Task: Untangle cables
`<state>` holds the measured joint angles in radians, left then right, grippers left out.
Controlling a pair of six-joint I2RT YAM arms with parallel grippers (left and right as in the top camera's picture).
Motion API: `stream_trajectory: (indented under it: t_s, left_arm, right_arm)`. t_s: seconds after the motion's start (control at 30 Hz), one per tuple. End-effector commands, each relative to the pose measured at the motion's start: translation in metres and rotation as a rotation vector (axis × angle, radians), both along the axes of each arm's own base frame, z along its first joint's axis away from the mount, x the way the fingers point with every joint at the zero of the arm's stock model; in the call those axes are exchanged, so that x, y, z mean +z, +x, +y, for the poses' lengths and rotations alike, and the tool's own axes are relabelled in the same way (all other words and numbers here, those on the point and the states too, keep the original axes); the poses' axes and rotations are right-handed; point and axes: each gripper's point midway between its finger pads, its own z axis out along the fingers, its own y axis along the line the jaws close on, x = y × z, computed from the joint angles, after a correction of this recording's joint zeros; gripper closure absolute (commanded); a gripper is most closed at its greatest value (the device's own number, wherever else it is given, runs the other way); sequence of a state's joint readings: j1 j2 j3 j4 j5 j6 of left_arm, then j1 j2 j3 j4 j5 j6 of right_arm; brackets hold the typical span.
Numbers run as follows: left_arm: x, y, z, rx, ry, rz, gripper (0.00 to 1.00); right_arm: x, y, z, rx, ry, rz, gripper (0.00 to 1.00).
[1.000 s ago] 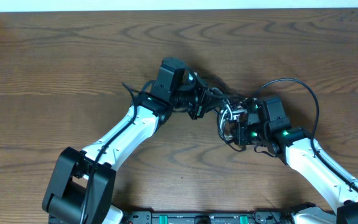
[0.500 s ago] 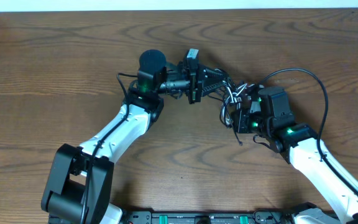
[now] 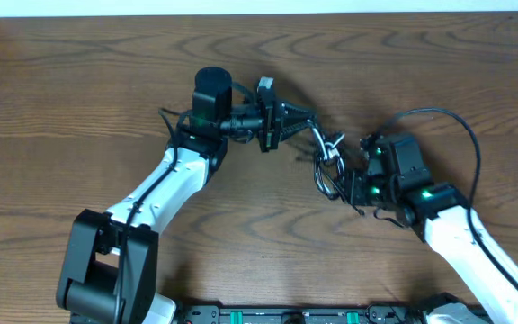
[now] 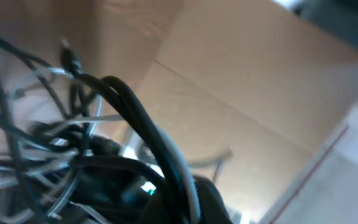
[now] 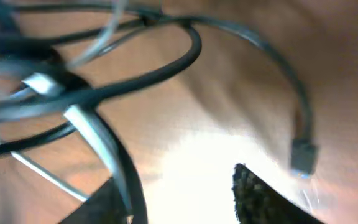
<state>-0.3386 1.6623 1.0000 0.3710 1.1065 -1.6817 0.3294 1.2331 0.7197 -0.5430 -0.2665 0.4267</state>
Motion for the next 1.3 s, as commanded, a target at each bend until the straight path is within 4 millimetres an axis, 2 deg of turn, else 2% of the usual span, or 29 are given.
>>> stream_trajectory:
  t_s: [0.0, 0.1, 0.17, 0.27, 0.37, 0.43, 0.63, 0.87, 1.03, 1.13, 1.27]
  left_arm:
    - [0.011, 0.024, 0.017, 0.141, 0.071, -0.057, 0.93]
    - [-0.009, 0.022, 0.022, 0.191, 0.116, 0.099, 0.92]
    - [-0.011, 0.021, 0.023, 0.195, 0.115, 0.131, 0.92]
    - [-0.009, 0.019, 0.021, 0.183, 0.11, 0.127, 0.93]
    - [-0.009, 0.016, 0.018, 0.157, 0.119, 0.074, 0.92]
    - [-0.006, 0.01, 0.015, 0.12, 0.105, 0.073, 0.93]
    - [-0.001, -0.002, 0.01, 0.048, 0.072, 0.085, 0.92]
    - [-0.001, -0.007, 0.004, 0.039, 0.066, 0.126, 0.92]
    - [-0.001, -0.009, 0.001, 0.039, 0.062, 0.157, 0.92]
    - [0.0, -0.013, -0.002, 0.024, 0.056, 0.168, 0.92]
    - [0.0, -0.014, -0.003, 0.02, 0.057, 0.168, 0.92]
  right_arm:
    - [0.035, -0.007, -0.001, 0.113, -0.004, -0.102, 0.46]
    - [0.069, -0.019, 0.007, 0.235, 0.031, -0.213, 0.43]
    - [0.088, -0.023, 0.01, 0.255, 0.059, -0.286, 0.31]
    - [0.111, -0.017, 0.011, 0.255, 0.075, -0.401, 0.3]
    - [0.122, -0.006, 0.015, 0.255, 0.086, -0.467, 0.3]
    - [0.123, 0.001, 0.017, 0.254, 0.088, -0.482, 0.33]
    - [0.104, 0.022, 0.025, 0.243, 0.096, -0.438, 0.39]
    - [0.09, 0.029, 0.054, 0.327, 0.153, -0.416, 0.49]
    - [0.085, 0.024, 0.072, 0.379, 0.165, -0.411, 0.54]
    - [0.081, 0.029, 0.07, 0.36, 0.128, -0.419, 0.64]
    - [0.08, 0.034, 0.066, 0.323, 0.107, -0.421, 0.87]
